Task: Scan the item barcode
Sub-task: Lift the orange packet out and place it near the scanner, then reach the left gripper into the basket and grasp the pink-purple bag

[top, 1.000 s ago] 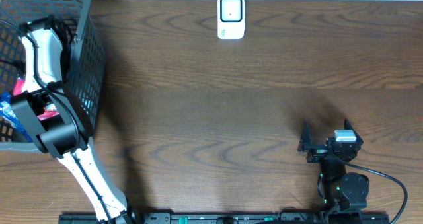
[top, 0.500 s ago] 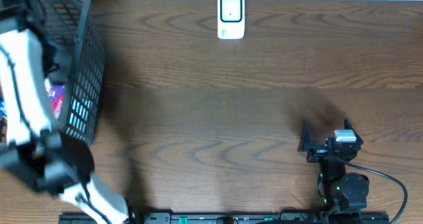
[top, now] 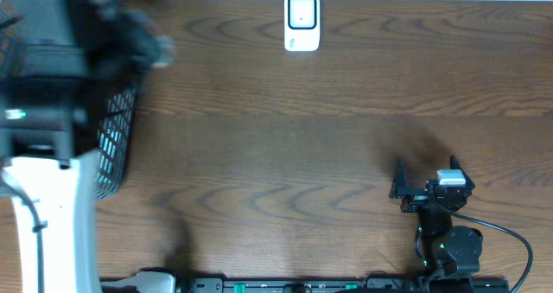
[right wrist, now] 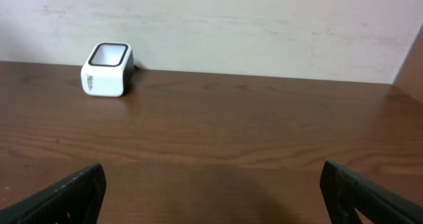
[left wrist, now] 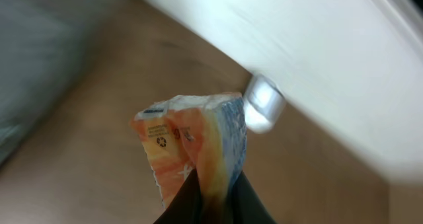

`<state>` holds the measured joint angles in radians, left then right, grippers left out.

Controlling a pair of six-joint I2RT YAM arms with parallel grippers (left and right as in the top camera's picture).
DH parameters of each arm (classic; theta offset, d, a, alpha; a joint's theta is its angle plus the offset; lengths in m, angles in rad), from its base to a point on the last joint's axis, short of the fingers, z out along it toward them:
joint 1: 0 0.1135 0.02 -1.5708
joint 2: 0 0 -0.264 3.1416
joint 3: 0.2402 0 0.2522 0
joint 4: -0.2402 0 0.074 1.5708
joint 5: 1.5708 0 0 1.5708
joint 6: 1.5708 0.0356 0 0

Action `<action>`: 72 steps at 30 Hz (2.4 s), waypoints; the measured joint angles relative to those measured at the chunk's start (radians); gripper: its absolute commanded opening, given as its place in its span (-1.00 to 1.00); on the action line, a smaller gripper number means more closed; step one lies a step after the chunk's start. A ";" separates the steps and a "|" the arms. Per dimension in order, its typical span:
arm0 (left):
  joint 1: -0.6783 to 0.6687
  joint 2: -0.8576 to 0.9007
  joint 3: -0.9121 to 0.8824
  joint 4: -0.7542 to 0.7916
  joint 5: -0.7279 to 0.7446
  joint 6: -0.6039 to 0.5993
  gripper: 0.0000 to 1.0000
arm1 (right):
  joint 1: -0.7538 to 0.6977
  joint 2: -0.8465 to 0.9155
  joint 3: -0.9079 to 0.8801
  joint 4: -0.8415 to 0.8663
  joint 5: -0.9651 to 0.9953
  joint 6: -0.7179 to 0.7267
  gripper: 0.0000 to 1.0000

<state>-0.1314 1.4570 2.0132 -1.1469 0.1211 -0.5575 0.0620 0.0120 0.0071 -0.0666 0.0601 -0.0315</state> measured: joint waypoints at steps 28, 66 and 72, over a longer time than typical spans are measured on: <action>-0.579 0.818 -0.026 0.299 -0.048 0.113 0.46 | 0.000 0.000 0.000 0.000 0.000 0.000 0.99; 0.566 0.174 -0.012 0.023 -0.249 0.066 0.96 | 0.000 0.000 0.000 0.000 0.000 0.000 0.98; 0.574 0.387 -0.018 0.001 -0.334 -0.058 0.96 | 0.000 0.000 0.000 0.000 0.000 0.000 0.98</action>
<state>0.4423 1.8442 1.9949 -1.1461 -0.2131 -0.6151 0.0620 0.0120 0.0071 -0.0666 0.0601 -0.0315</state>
